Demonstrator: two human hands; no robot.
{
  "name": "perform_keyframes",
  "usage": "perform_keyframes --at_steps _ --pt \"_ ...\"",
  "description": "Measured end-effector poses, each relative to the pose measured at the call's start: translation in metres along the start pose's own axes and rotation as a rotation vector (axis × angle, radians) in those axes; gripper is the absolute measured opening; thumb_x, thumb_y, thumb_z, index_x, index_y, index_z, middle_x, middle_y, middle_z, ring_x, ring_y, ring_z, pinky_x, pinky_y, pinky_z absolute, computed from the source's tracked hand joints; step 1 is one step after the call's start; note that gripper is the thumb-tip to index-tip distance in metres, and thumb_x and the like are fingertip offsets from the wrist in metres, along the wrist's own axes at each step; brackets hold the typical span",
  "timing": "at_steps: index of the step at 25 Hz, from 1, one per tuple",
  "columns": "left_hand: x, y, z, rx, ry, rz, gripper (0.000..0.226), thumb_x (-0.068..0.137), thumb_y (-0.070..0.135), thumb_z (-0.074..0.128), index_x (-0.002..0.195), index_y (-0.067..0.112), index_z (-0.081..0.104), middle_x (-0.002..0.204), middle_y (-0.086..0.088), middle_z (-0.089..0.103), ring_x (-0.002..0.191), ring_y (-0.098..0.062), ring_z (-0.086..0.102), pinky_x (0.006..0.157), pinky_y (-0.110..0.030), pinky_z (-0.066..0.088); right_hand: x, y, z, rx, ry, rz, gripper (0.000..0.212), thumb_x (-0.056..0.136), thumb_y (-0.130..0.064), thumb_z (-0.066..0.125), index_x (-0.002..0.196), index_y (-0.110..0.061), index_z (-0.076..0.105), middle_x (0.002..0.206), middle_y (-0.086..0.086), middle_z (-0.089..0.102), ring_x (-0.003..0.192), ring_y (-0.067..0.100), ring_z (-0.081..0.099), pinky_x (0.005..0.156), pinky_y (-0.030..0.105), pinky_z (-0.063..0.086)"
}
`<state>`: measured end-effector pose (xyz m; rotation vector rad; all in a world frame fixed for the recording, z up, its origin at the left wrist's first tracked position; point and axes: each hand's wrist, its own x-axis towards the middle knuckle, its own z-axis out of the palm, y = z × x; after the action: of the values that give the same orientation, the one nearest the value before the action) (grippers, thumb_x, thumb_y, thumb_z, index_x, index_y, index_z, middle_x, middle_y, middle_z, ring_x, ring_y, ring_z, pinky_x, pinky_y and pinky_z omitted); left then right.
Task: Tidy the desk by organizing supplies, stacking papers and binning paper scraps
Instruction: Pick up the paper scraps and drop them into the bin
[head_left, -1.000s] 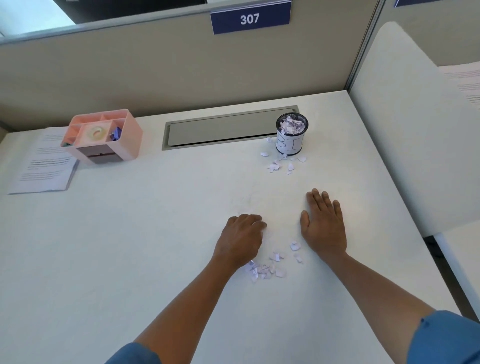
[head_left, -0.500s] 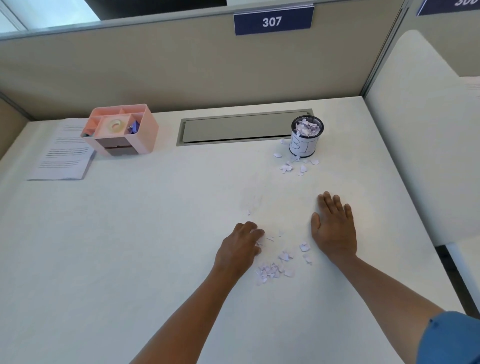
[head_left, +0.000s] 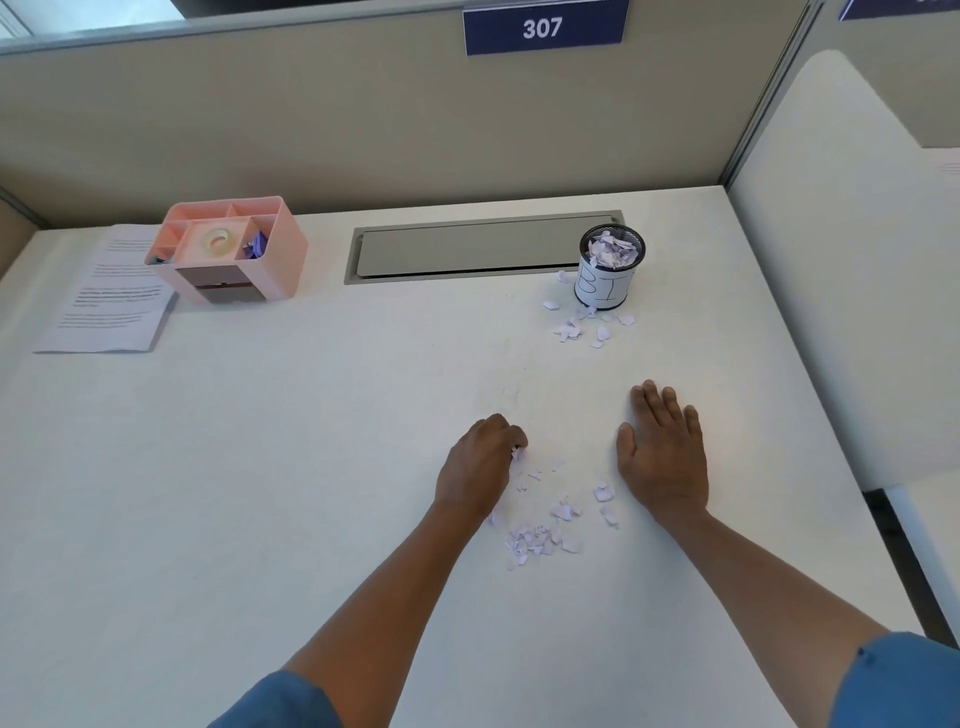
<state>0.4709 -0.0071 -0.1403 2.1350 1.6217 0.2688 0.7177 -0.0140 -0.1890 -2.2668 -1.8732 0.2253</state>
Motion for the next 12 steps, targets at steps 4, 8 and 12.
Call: perform_keyframes --at_steps 4,8,12 --pt "0.03 0.022 -0.011 -0.11 0.106 0.041 0.029 0.092 -0.004 0.054 0.103 0.015 0.073 0.101 -0.005 0.065 0.089 -0.025 0.063 0.075 -0.043 0.053 -0.001 -0.001 -0.002 -0.004 0.024 -0.003 0.061 0.091 -0.033 0.03 0.148 -0.013 0.039 0.157 0.005 0.036 0.147 0.025 0.029 0.121 0.047 0.019" --pt "0.08 0.053 -0.03 -0.191 0.223 0.092 0.026 0.089 -0.002 0.056 0.098 0.013 0.074 0.097 -0.006 0.066 0.085 -0.026 0.065 0.073 -0.038 0.053 -0.001 -0.001 -0.002 -0.013 0.025 -0.008 0.06 0.093 -0.033 0.032 0.149 -0.013 0.039 0.157 0.005 0.036 0.147 0.025 0.03 0.121 0.046 0.019" --pt "0.141 0.081 -0.051 -0.195 0.27 0.102 0.03 0.086 -0.001 0.054 0.101 0.015 0.075 0.1 -0.006 0.067 0.088 -0.023 0.063 0.07 -0.025 0.037 -0.001 -0.001 -0.003 -0.02 0.021 -0.011 0.06 0.093 -0.034 0.031 0.149 -0.014 0.038 0.157 0.004 0.036 0.147 0.024 0.029 0.122 0.046 0.02"
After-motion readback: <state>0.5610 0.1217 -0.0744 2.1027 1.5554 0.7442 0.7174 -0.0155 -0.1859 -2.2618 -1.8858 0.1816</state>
